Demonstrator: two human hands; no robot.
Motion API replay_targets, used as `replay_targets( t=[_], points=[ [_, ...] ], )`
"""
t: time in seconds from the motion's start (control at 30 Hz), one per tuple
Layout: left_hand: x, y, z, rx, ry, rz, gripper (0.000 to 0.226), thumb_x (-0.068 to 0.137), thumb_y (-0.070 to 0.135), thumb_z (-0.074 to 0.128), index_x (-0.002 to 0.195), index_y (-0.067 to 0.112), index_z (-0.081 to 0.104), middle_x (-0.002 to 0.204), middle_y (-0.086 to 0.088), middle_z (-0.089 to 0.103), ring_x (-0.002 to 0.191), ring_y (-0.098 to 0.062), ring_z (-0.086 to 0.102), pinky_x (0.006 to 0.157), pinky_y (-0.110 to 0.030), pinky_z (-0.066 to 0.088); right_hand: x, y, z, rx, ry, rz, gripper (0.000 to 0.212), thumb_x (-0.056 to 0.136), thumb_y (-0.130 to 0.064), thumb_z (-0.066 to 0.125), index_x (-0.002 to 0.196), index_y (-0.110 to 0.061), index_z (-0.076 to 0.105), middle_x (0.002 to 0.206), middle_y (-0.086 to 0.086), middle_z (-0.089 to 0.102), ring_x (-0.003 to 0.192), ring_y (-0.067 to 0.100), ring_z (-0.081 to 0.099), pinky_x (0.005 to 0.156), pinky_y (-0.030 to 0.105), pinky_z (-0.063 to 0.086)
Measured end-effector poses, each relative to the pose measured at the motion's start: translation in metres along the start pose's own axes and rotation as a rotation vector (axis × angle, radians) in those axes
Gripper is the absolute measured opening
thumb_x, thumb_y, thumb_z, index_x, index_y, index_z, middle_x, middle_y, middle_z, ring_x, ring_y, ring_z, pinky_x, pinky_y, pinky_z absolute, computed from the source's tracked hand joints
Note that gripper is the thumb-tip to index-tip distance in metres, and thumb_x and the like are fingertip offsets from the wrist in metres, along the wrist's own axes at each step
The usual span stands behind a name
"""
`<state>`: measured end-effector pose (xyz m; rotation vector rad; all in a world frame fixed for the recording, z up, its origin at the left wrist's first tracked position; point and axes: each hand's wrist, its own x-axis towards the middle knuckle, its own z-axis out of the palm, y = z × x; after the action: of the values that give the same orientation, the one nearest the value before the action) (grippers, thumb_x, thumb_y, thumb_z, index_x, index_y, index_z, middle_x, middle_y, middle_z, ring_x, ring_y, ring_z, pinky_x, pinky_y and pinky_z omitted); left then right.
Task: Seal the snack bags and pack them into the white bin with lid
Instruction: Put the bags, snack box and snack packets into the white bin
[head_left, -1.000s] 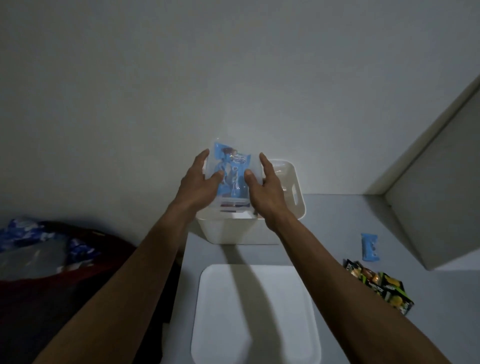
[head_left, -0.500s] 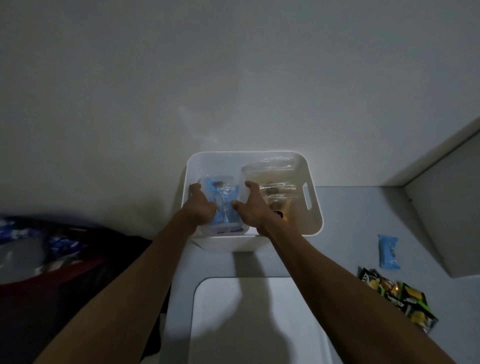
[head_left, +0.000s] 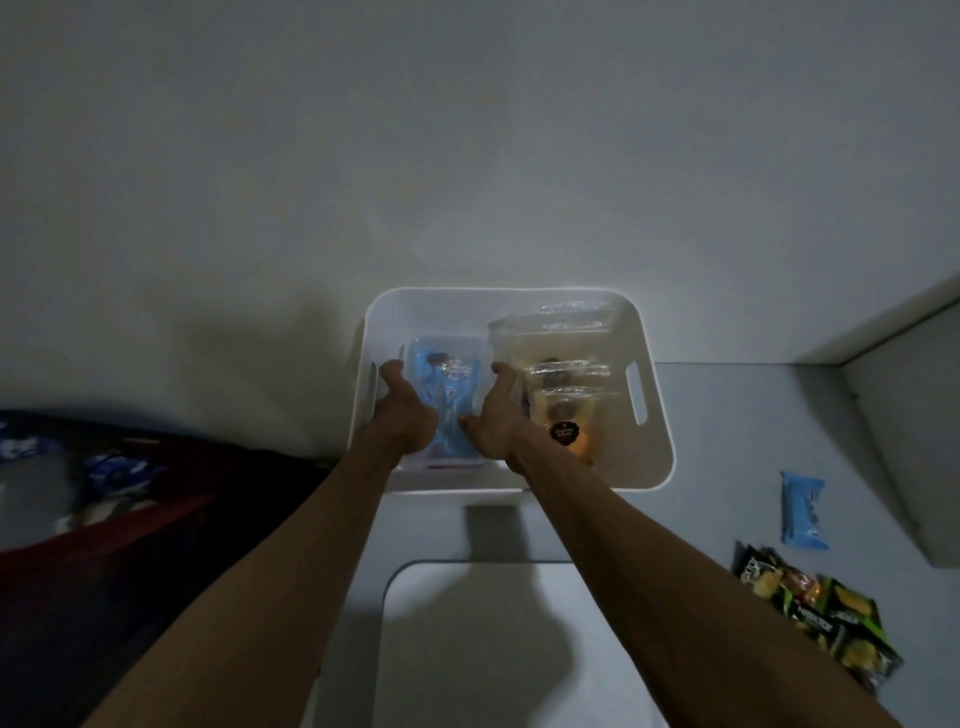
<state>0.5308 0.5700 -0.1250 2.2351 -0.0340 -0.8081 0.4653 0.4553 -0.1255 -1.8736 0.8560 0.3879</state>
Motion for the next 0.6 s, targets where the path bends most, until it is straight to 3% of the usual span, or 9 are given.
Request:
replay_targets(
  t=[0.1, 0.2, 0.3, 0.4, 0.47, 0.6],
  points=[
    [-0.001, 0.001, 0.001, 0.020, 0.037, -0.003, 0.070, 0.096, 0.001, 0.049, 0.149, 0.008, 0.004, 0.124, -0.015, 0.046, 0.101, -0.027, 0.051, 0.076, -0.027, 0.045, 0.001, 0.000, 0.001, -0.028, -0.007, -0.007, 0.082, 0.094, -0.012, 0.059, 0.154, -0.018, 0.004, 0.142, 0.022, 0.047, 0.125, 0.037, 0.051, 0.104, 0.044, 0.044],
    [-0.004, 0.003, 0.000, 0.093, 0.049, 0.028, 0.077, 0.094, 0.005, 0.056, 0.150, 0.008, 0.003, 0.135, -0.023, 0.045, 0.114, -0.034, 0.054, 0.090, -0.037, 0.047, 0.002, 0.000, 0.001, -0.015, -0.006, -0.020, 0.083, 0.094, -0.013, 0.059, 0.155, -0.018, 0.002, 0.142, 0.022, 0.047, 0.124, 0.037, 0.052, 0.104, 0.046, 0.044],
    [-0.015, 0.009, -0.003, 0.177, 0.055, 0.073, 0.078, 0.094, 0.010, 0.060, 0.151, 0.007, 0.007, 0.138, -0.022, 0.045, 0.118, -0.035, 0.054, 0.093, -0.036, 0.047, -0.004, -0.005, -0.003, -0.028, -0.053, -0.043, 0.083, 0.093, -0.013, 0.060, 0.155, -0.015, 0.004, 0.141, 0.022, 0.046, 0.127, 0.039, 0.050, 0.105, 0.046, 0.044],
    [-0.035, 0.017, -0.007, 0.187, 0.101, 0.125, 0.067, 0.094, 0.010, 0.059, 0.149, 0.007, 0.021, 0.142, -0.020, 0.046, 0.126, -0.034, 0.050, 0.100, -0.034, 0.041, -0.010, -0.004, -0.004, -0.037, -0.088, -0.101, 0.083, 0.085, -0.019, 0.069, 0.149, -0.013, 0.018, 0.130, 0.016, 0.051, 0.121, 0.035, 0.055, 0.099, 0.044, 0.050],
    [-0.052, 0.022, -0.013, 0.220, 0.147, 0.169, 0.061, 0.094, 0.012, 0.058, 0.147, 0.008, 0.029, 0.142, -0.018, 0.048, 0.128, -0.034, 0.048, 0.102, -0.033, 0.038, -0.019, -0.003, -0.007, -0.084, -0.035, -0.120, 0.082, 0.081, -0.023, 0.070, 0.147, -0.013, 0.023, 0.128, 0.012, 0.053, 0.119, 0.034, 0.056, 0.098, 0.044, 0.050],
    [-0.087, 0.031, -0.030, 0.193, 0.209, 0.253, 0.058, 0.094, 0.017, 0.060, 0.145, 0.010, 0.035, 0.143, -0.017, 0.049, 0.129, -0.034, 0.048, 0.105, -0.034, 0.037, -0.077, -0.021, -0.028, -0.051, 0.052, -0.197, 0.069, 0.088, -0.013, 0.065, 0.146, -0.010, 0.028, 0.134, 0.013, 0.054, 0.119, 0.032, 0.056, 0.100, 0.044, 0.048]
  ],
)
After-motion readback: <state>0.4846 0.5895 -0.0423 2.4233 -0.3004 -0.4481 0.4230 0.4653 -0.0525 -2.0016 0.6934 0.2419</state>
